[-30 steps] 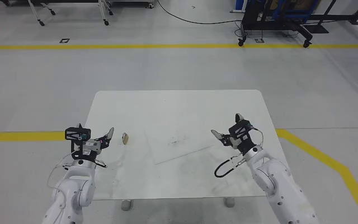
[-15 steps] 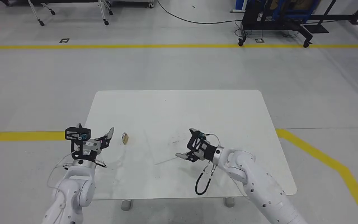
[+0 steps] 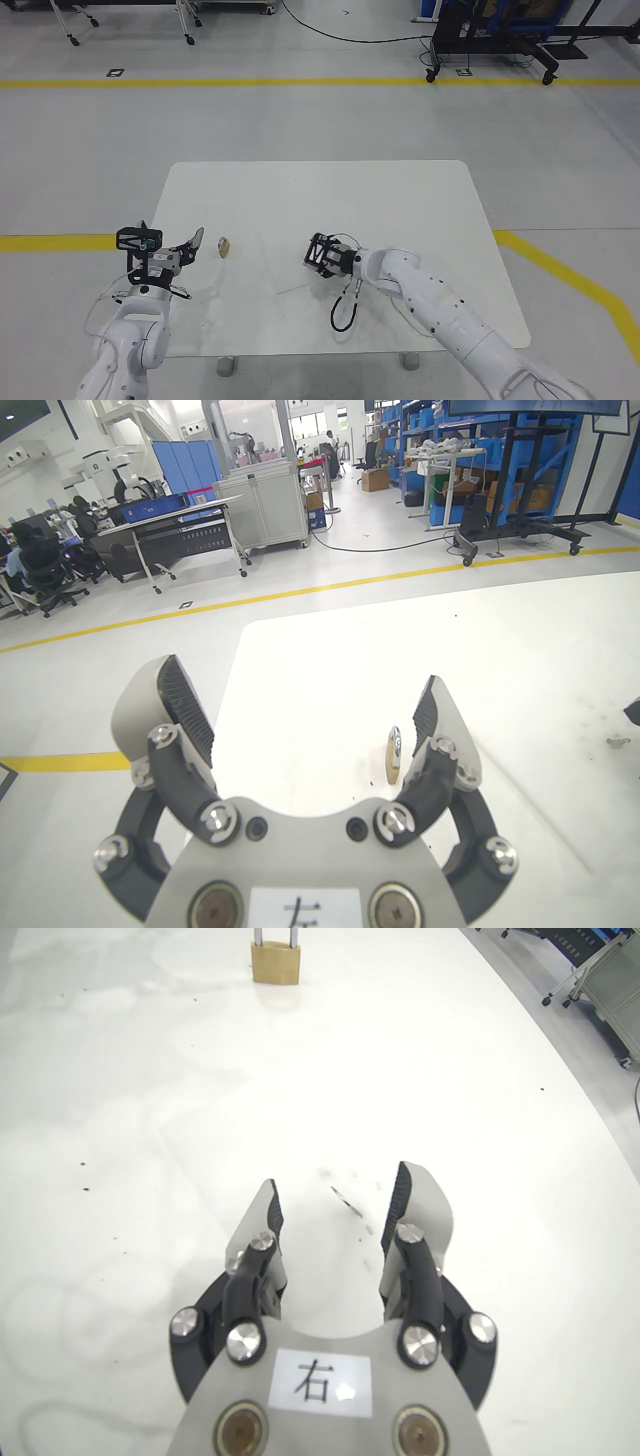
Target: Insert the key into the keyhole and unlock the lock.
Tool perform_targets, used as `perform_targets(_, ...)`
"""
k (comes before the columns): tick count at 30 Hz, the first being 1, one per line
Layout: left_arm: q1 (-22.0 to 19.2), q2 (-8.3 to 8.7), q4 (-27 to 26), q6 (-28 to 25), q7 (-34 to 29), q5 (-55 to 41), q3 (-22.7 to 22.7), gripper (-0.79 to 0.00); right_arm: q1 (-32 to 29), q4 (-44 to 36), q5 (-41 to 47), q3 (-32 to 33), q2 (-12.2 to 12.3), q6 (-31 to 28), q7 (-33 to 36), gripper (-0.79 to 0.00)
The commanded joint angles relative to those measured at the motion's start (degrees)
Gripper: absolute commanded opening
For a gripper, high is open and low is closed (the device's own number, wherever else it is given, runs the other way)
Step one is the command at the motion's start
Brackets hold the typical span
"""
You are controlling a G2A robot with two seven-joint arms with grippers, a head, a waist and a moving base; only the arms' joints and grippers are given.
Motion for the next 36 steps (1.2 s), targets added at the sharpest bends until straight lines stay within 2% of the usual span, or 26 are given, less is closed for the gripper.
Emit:
perform_targets(1, 0.0, 0.00, 0.0, 0.0, 0.0, 0.0, 0.0, 0.000, 1.2, 2.0, 0.1, -0.7, -0.5, 0.3, -0.6, -0.428)
perform_targets(6, 0.0, 0.00, 0.0, 0.0, 0.0, 0.0, 0.0, 0.000, 3.4, 5.0, -0.1, -2.3, -1.4, -0.4, 0.2, -0.480)
perform_targets(7, 0.0, 0.00, 0.0, 0.0, 0.0, 0.0, 0.0, 0.000, 3.7, 5.4, -0.2, -2.6, -1.6, -0.3, 0.1, -0.514)
perform_targets(8, 0.0, 0.00, 0.0, 0.0, 0.0, 0.0, 0.0, 0.000, 4.1, 5.8, -0.1, -2.7, -1.8, -0.2, -0.1, -0.582)
perform_targets(9, 0.0, 0.00, 0.0, 0.0, 0.0, 0.0, 0.0, 0.000, 4.4, 6.1, 0.0, -2.7, -1.9, 0.0, -0.5, -0.742)
perform_targets(10, 0.0, 0.00, 0.0, 0.0, 0.0, 0.0, 0.0, 0.000, 4.6, 6.4, 0.2, -2.6, -2.0, 0.1, -1.0, -0.785)
perform_targets(25, 0.0, 0.00, 0.0, 0.0, 0.0, 0.0, 0.0, 0.000, 3.2, 5.0, 2.3, 1.5, -1.1, -0.6, -4.3, -0.785)
perform_targets(36, 0.0, 0.00, 0.0, 0.0, 0.0, 0.0, 0.0, 0.000, 1.5, 4.2, 0.4, 2.0, -0.6, -0.1, -3.7, -0.785)
